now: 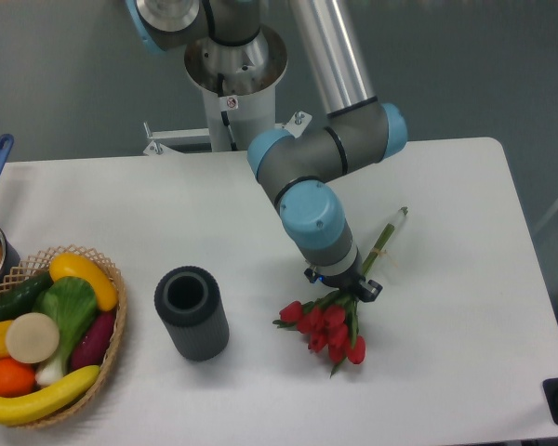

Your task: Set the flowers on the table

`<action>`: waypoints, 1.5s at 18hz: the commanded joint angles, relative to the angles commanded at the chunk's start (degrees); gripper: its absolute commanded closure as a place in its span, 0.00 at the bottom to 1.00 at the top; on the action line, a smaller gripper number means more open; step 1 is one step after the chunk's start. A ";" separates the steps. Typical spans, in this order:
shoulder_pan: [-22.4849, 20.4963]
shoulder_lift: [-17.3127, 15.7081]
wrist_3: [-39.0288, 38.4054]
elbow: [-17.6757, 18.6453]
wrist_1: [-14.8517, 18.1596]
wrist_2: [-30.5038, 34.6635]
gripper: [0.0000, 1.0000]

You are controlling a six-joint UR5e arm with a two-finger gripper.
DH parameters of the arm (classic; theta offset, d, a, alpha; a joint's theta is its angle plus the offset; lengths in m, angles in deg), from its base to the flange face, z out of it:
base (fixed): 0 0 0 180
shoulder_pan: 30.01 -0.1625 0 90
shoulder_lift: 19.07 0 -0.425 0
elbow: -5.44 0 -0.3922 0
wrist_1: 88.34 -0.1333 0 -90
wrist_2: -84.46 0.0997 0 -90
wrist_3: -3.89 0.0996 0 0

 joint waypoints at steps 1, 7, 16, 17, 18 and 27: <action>0.00 0.00 0.26 -0.17 -0.09 0.00 0.07; -0.35 -5.17 -0.44 -1.41 -0.09 -0.26 0.00; -7.56 -15.73 -1.23 -3.86 0.87 -7.82 0.00; -7.73 -16.34 -1.06 -4.04 0.96 -8.00 0.00; -8.43 -17.22 -0.18 -4.13 1.66 -8.09 0.00; -21.16 -24.51 26.60 -6.86 20.64 -22.04 0.00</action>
